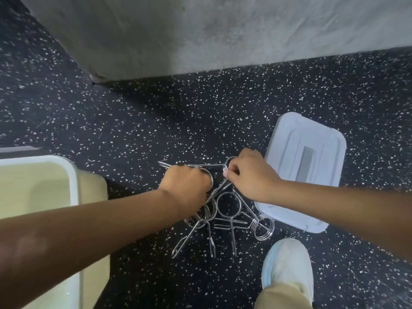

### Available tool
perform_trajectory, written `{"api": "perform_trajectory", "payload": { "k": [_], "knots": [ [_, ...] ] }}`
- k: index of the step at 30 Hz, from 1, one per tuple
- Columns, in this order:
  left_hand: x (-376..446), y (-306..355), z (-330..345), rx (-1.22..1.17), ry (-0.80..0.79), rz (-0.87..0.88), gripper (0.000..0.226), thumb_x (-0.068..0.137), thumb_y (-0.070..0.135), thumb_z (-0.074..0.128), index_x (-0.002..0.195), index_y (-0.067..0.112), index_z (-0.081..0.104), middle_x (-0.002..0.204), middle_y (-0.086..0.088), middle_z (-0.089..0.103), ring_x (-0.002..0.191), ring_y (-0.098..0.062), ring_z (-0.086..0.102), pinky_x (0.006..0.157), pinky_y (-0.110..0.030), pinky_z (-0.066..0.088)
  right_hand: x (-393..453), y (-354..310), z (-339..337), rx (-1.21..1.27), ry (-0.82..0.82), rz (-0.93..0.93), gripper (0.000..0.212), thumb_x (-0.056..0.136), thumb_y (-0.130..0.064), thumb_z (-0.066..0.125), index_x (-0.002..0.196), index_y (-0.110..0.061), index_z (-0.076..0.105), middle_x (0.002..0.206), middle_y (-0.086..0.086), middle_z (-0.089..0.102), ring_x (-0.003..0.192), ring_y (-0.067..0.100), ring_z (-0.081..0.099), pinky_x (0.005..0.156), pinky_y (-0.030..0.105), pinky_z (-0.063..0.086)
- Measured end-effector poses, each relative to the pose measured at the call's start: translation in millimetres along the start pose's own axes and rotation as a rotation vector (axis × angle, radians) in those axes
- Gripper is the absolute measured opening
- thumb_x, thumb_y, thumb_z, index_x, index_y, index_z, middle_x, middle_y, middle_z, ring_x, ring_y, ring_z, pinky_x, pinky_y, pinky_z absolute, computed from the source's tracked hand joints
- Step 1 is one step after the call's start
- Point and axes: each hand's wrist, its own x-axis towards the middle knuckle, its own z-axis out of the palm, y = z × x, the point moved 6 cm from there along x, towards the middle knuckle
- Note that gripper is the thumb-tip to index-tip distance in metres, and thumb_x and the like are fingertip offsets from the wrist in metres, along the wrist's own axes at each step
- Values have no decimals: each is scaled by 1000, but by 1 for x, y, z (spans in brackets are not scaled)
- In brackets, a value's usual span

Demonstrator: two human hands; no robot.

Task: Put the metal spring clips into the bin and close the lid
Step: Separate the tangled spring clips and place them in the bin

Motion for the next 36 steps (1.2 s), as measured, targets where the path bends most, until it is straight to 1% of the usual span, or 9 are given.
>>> {"api": "perform_trajectory", "payload": {
  "k": [8,10,13,18,22,25,29,33,36],
  "knots": [
    [-28,-37,-28,-289,96,-91,36,93,57,54,96,21,56,93,2,63,81,-22,60,68,-35,46,-32,2,5,199,115,74,29,107,-33,37,93,-18,57,155,15,27,143,33,23,101,37,35],
    [-41,-49,-34,-456,106,-126,32,92,57,56,89,25,54,85,7,61,76,-17,61,68,-35,51,-36,1,3,345,141,75,34,108,-33,32,87,-17,54,141,20,45,137,29,37,104,36,33],
    [-67,-64,-48,-715,172,-157,31,94,54,55,80,26,54,68,4,61,55,-9,56,52,-27,46,-40,-5,-12,524,189,87,45,108,-34,31,88,-3,56,82,18,57,76,28,56,88,52,51],
    [-111,-81,-66,-1054,221,-176,35,99,50,45,83,20,54,66,3,50,55,-12,44,53,-29,39,-45,-17,-29,812,229,119,47,104,-49,37,101,-11,65,96,0,68,99,20,68,89,35,50],
    [-149,-103,-65,-1270,353,-216,40,95,54,42,84,19,59,67,2,55,61,-16,54,63,-38,49,-38,-24,-41,978,304,105,38,100,-43,54,95,-10,73,96,2,74,94,19,70,102,47,51],
    [-186,-122,-57,-1270,517,-308,38,101,50,39,82,23,59,62,0,63,61,-21,64,70,-49,52,-38,-41,-53,1065,346,5,26,84,-45,75,84,-19,73,86,-4,75,91,21,70,99,52,52],
    [-238,-142,-40,-1282,676,-431,36,101,43,38,86,18,57,60,1,63,61,-24,62,71,-52,50,-44,-69,-67,1163,320,-62,52,53,-53,93,94,-30,71,113,3,74,109,23,70,98,45,54],
    [-285,-153,0,-1413,769,-624,29,106,27,37,93,11,58,58,2,60,58,-22,60,63,-36,49,-47,-97,-64,1605,107,-34,51,70,-18,83,118,-19,63,110,10,72,99,18,71,97,35,54],
    [-304,-150,44,-1595,805,-817,26,106,18,37,93,9,57,59,-2,56,58,-28,58,63,-38,47,-50,-121,-69,1785,28,-24,50,77,-24,77,122,-17,58,104,11,77,107,17,68,93,32,55]
  ]
}}
